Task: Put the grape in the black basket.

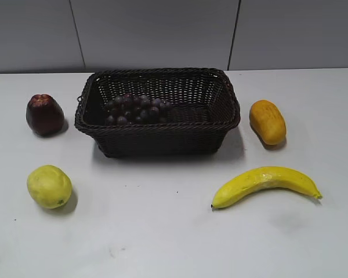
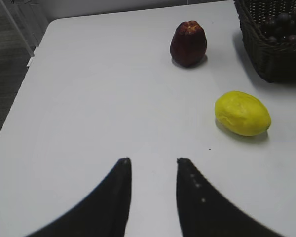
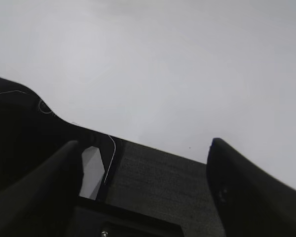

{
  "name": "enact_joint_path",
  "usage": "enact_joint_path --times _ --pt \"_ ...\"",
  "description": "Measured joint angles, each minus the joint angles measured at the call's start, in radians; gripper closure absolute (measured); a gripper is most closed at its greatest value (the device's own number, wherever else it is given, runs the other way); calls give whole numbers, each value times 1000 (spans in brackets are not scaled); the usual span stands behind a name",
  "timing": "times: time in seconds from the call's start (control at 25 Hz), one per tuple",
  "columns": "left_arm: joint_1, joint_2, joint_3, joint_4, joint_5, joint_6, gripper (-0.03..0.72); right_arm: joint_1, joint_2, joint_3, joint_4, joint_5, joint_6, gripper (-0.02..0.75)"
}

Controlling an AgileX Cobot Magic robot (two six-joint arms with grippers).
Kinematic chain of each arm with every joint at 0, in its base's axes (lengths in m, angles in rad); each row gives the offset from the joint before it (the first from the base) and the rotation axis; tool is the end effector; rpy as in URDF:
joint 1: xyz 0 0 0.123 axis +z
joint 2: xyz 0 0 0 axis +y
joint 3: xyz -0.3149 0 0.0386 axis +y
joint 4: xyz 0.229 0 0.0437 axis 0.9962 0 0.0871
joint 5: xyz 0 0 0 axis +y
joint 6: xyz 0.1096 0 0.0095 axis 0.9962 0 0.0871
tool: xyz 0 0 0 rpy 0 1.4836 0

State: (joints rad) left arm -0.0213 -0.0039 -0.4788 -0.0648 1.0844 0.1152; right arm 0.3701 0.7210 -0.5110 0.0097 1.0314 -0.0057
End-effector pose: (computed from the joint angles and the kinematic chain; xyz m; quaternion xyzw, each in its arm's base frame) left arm -0.0370 -0.0055 0.2513 0.0602 0.8612 -0.0087 0.5046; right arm 0.0616 0.0249 0.2542 -0.1812 0.9614 0.0420 0.2025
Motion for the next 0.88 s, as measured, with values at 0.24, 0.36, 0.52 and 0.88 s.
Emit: enact_joint_path --times 0.24,0.36,0.52,0.88 --pt "0 0 0 0 0 0 455 -14 -213 0 5 3 -1 146" --pt "0 0 0 0 0 0 455 -65 -344 0 5 3 -1 146" --pt "0 0 0 0 0 0 452 -168 -497 1 5 4 -1 146" --pt "0 0 1 0 0 0 453 -350 -720 1 10 6 -2 146"
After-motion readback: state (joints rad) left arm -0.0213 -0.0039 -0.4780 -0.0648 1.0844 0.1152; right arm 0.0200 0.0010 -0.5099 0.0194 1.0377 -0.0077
